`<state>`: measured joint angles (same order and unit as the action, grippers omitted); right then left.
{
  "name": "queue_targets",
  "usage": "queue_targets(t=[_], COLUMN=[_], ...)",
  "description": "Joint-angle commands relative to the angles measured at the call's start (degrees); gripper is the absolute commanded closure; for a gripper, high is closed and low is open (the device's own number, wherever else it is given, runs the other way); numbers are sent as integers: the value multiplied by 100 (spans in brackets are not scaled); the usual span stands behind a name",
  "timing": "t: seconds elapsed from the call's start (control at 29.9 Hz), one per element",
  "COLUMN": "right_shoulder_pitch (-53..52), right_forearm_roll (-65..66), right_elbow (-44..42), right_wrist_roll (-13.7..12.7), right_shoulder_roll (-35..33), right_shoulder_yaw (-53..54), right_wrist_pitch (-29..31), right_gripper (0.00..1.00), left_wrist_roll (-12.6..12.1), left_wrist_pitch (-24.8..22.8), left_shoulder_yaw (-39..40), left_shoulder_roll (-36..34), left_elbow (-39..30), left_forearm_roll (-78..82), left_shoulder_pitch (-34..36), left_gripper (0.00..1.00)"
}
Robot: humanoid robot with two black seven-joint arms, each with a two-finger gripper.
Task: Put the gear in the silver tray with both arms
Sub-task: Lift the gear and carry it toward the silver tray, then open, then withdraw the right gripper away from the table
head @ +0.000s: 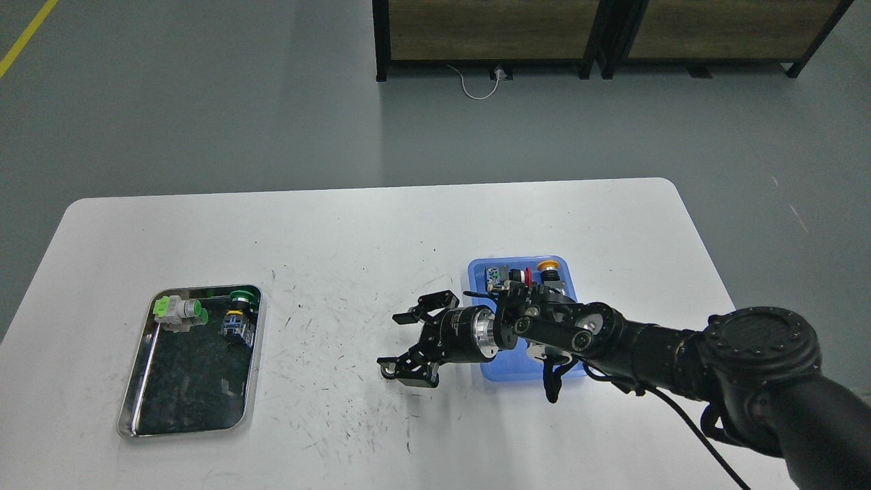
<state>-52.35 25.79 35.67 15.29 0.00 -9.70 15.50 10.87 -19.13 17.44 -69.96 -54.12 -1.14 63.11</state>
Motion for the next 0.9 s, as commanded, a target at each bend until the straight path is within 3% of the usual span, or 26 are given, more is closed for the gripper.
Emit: queue_targets(t=[0.0, 0.07, 0.13, 0.23, 0.47, 0.67, 0.87], right_shoulder_pitch=[-301, -468, -600, -881, -1417, -1743, -1770], right_forearm_roll=[-83, -136, -145, -145, -486, -988, -1103], right_elbow=[-270, -411, -551, -797, -1298, -1457, -1457], right_wrist_roll=[-26, -34, -52, -61, -52, -17, -17], right_shoulder_roll=[0, 0, 0, 0, -1044, -2090, -2900], right_shoulder_yaw=[257, 598, 977, 1574, 2797, 2886, 2894], right_wrist_pitch=[-21, -82, -205, -459, -908, -891, -873], right_gripper=[2, 2, 2, 1, 1, 1, 1], left_wrist_roll=[-198, -392, -428, -314, 46, 380, 407], left_wrist_pitch=[24, 94, 121, 50, -161, -196, -196], left_shoulder_yaw=[-13, -4, -48, -92, -92, -92, -92], left_shoulder_roll=[35, 79, 140, 333, 738, 1150, 1607], left_elbow=[6, 15, 15, 6, -11, -81, -905], left_forearm_roll=[-9, 0, 0, -9, 96, 658, 1318], left_shoulder_pitch=[262, 482, 527, 483, 377, 246, -176], left_gripper=[2, 2, 2, 2, 2, 2, 1])
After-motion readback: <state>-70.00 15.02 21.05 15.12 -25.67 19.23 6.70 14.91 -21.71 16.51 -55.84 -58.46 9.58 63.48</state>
